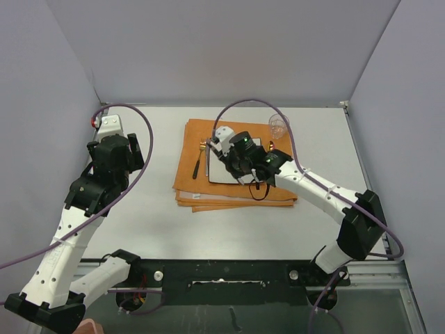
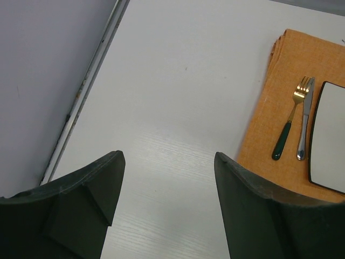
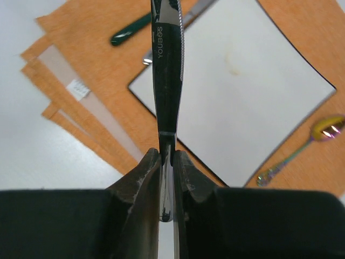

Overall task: Set the dinner table for one person
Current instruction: Pick up the knife at the center of the board, then place the knife on the napkin.

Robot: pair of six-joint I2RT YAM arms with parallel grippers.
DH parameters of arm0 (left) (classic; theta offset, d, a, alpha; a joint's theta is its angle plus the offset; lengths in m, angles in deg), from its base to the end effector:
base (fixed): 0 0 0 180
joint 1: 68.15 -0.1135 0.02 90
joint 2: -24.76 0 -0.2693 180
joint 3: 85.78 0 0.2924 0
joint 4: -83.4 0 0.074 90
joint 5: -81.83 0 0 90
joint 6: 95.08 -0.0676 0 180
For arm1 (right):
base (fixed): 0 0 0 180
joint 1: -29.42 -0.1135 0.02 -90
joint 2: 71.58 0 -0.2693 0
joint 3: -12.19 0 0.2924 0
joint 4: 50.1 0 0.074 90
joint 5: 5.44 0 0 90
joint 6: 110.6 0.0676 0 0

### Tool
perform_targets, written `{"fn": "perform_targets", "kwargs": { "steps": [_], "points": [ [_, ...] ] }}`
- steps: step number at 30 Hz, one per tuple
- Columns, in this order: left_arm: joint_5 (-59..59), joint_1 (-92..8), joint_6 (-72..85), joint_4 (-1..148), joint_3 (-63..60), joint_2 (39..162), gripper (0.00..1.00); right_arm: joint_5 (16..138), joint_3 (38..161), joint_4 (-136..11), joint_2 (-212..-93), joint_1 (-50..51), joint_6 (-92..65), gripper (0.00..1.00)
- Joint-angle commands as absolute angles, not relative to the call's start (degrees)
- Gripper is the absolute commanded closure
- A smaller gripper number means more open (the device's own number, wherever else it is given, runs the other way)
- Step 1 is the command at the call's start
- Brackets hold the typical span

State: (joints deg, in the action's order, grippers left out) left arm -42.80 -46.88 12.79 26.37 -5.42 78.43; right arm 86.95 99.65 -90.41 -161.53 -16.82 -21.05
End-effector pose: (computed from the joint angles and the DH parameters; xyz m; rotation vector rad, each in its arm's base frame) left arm 0.2316 -0.0489 0.3963 -0.2941 1.9834 0.2007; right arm 0.2896 0.2983 0.2739 -0.9091 2.1603 0.3533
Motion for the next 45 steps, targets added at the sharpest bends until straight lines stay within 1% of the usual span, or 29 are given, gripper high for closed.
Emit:
{"fn": "perform_targets", "kwargs": {
  "steps": [1,7,10,15,23,30,45],
  "points": [
    [-42.4,-47.15,14.05,28.93,-3.1,78.04,0.34,99.32,97.6,-87.0,-158.01,-10.76,-11.29,1.0],
    [-41.92,-47.14,14.29,29.05,-3.14,78.3,0.34,110.41,98.93,-92.5,-159.64,-2.96,-2.26,1.0],
    [-41.69,-47.13,14.26,29.26,-3.23,78.69,0.34,112.7,101.95,-96.58,-161.68,0.26,2.59,1.0],
    [-41.05,-47.15,14.27,29.89,-2.47,79.36,0.34,111.82,104.6,-99.46,-165.66,2.32,4.63,1.0],
    [-40.97,-46.22,13.5,29.48,-2.14,80.19,0.34,109.63,101.25,-98.18,-169.27,7.07,7.37,1.0],
    [-41.32,-45.7,12.87,30.05,-1.15,81.41,0.34,107.85,101.05,-96.23,-173.08,10.31,5.65,1.0],
    [-42.1,-45.65,11.34,31.5,-0.02,83.13,0.34,105.54,106.96,-95.08,-182.15,10.78,2.74,1.0]
  ]
}}
